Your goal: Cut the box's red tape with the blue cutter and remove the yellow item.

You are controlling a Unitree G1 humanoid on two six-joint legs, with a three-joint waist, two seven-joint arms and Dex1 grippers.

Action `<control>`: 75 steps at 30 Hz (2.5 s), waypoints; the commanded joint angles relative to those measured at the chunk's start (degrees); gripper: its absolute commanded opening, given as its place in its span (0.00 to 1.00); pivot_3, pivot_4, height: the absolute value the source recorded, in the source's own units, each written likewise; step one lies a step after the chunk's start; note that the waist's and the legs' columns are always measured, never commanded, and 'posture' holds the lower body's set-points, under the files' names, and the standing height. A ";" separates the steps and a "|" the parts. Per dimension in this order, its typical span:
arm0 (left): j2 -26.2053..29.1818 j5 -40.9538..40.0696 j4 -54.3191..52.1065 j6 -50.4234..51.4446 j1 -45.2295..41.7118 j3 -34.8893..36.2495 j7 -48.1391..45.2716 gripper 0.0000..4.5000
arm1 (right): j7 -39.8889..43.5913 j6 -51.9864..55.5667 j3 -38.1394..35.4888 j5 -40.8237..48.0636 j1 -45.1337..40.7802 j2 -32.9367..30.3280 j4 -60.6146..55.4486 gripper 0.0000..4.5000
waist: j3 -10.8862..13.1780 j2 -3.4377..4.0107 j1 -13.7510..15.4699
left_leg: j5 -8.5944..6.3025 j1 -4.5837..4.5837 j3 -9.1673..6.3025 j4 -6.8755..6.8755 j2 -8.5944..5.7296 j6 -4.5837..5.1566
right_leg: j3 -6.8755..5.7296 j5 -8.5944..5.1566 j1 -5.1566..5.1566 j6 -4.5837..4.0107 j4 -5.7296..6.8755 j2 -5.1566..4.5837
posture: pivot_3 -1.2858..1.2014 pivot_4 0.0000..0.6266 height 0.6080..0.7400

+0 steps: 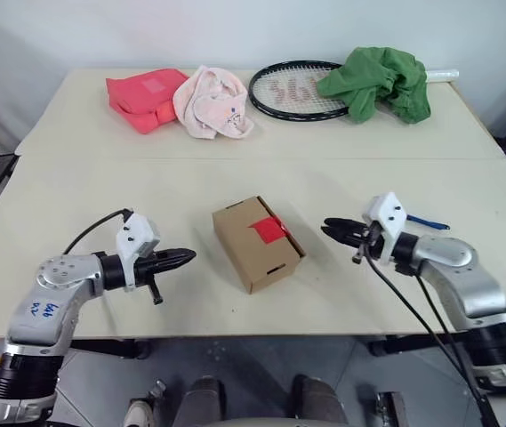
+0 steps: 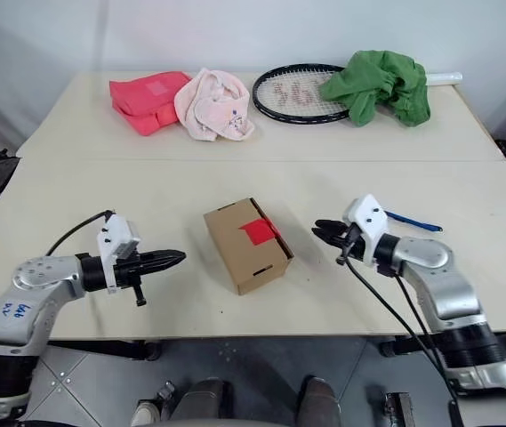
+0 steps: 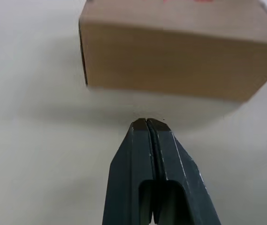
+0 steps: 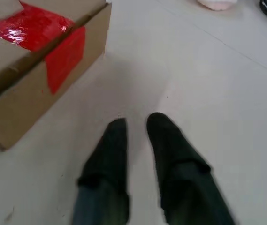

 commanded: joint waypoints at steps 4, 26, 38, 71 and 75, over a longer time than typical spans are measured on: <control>-6.11 3.34 1.64 -1.49 -4.26 -4.16 7.61 0.00 | 0.62 -2.20 3.24 -5.39 -3.29 5.87 3.88 0.01 | 0.00 0.00 0.25 | 0.01 -0.01 0.00 0.00 0.00 -0.01 | -0.01 0.00 -0.02 -0.01 0.03 0.00 | 0.52 0.24 1.00; -5.11 1.17 -0.85 3.89 -3.94 -10.34 0.28 0.00 | 1.76 22.52 3.11 0.39 9.25 3.97 -24.52 0.01 | 0.00 0.00 -0.48 | -0.01 0.02 -0.02 -0.04 0.00 -0.03 | -0.02 0.00 -0.03 -0.01 0.07 0.00 | 0.52 0.24 1.00; -3.33 1.51 -0.75 3.93 -3.79 -11.38 -1.68 0.00 | 1.44 25.17 1.01 0.58 11.99 0.80 -28.59 0.01 | 0.00 0.00 -0.33 | -0.01 0.02 -0.02 -0.03 0.00 -0.02 | -0.02 0.00 -0.02 -0.01 0.06 0.00 | 0.52 0.24 1.00; -2.77 0.93 6.98 -5.99 -20.53 -16.34 -14.22 0.00 | -48.97 82.27 -19.77 56.66 -13.00 6.72 -16.55 1.00 | -0.01 -0.01 0.57 | -0.03 -0.03 0.02 -0.02 0.01 0.00 | -0.03 0.03 -0.08 -0.04 0.08 0.01 | 0.52 0.24 1.00; -2.74 1.54 6.70 -5.71 -20.22 -16.67 -14.09 0.00 | -52.30 82.27 -20.46 59.57 -12.83 6.55 -15.08 1.00 | 0.00 -0.01 0.45 | -0.03 -0.03 0.02 -0.03 0.01 0.01 | -0.03 0.03 -0.08 -0.04 0.08 0.01 | 0.52 0.24 1.00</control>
